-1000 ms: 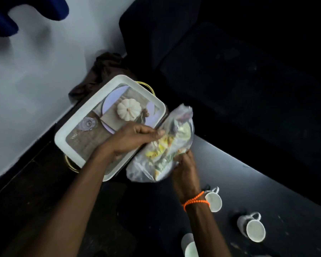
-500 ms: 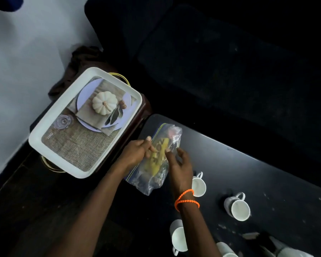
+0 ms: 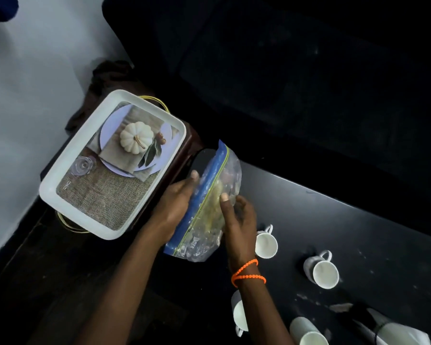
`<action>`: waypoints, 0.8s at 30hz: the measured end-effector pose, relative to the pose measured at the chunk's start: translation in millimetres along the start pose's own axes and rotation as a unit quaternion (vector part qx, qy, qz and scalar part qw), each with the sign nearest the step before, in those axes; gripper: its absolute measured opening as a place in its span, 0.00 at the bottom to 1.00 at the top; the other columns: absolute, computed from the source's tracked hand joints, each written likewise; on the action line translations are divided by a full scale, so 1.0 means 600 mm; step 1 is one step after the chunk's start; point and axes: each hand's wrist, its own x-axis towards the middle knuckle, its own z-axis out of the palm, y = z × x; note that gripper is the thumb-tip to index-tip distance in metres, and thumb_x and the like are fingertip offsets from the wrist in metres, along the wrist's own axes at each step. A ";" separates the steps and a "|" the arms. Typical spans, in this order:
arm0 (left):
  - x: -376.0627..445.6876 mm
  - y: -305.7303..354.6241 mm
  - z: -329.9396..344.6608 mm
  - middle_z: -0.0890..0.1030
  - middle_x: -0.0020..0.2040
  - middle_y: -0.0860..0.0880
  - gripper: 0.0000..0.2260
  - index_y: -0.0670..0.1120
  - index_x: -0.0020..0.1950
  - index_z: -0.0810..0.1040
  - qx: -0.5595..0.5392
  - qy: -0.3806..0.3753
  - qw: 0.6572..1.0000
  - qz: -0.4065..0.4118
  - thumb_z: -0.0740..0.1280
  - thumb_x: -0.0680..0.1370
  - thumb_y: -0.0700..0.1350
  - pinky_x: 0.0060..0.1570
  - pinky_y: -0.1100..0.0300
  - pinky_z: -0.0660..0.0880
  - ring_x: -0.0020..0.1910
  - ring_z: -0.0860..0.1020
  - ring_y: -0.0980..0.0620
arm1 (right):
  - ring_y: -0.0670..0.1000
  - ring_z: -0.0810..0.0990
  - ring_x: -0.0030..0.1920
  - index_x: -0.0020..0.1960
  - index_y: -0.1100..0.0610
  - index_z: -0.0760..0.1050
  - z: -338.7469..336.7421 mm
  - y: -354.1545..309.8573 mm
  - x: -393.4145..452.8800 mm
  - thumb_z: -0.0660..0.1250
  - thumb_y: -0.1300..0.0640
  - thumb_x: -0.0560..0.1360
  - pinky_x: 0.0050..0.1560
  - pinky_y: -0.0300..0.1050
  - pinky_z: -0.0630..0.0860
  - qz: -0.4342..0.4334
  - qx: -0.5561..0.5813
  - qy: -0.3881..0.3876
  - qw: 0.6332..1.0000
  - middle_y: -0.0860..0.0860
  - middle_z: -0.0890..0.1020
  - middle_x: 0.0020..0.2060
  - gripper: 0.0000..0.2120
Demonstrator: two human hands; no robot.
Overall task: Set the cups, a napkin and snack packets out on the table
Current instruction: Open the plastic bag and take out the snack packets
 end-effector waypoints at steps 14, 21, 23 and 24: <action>-0.098 -0.067 0.078 0.85 0.51 0.59 0.15 0.57 0.64 0.78 0.213 0.133 0.907 0.338 0.61 0.84 0.62 0.46 0.65 0.78 0.48 0.83 0.62 | 0.58 0.83 0.45 0.50 0.66 0.80 -0.022 -0.086 -0.009 0.75 0.63 0.74 0.51 0.57 0.80 -0.016 0.135 -0.029 0.990 0.62 0.84 0.45 0.08; -0.100 -0.072 0.070 0.83 0.46 0.57 0.17 0.60 0.58 0.78 0.215 0.149 0.923 0.282 0.69 0.77 0.68 0.39 0.57 0.79 0.42 0.82 0.57 | 0.61 0.82 0.47 0.47 0.64 0.81 -0.043 -0.087 -0.008 0.74 0.59 0.74 0.49 0.57 0.79 0.019 0.181 -0.066 0.981 0.63 0.83 0.46 0.07; -0.103 -0.062 0.069 0.82 0.50 0.57 0.21 0.64 0.63 0.75 0.167 0.140 0.950 0.222 0.70 0.74 0.70 0.42 0.61 0.80 0.47 0.82 0.56 | 0.59 0.83 0.44 0.46 0.62 0.81 -0.045 -0.086 -0.008 0.74 0.60 0.75 0.43 0.52 0.79 0.005 0.162 -0.061 0.985 0.60 0.84 0.42 0.05; -0.104 -0.056 0.068 0.81 0.51 0.57 0.23 0.63 0.64 0.75 0.170 0.129 0.957 0.197 0.71 0.74 0.70 0.43 0.61 0.80 0.49 0.82 0.57 | 0.57 0.83 0.42 0.45 0.61 0.81 -0.046 -0.085 -0.008 0.73 0.60 0.76 0.39 0.47 0.79 -0.004 0.146 -0.060 0.987 0.58 0.84 0.41 0.04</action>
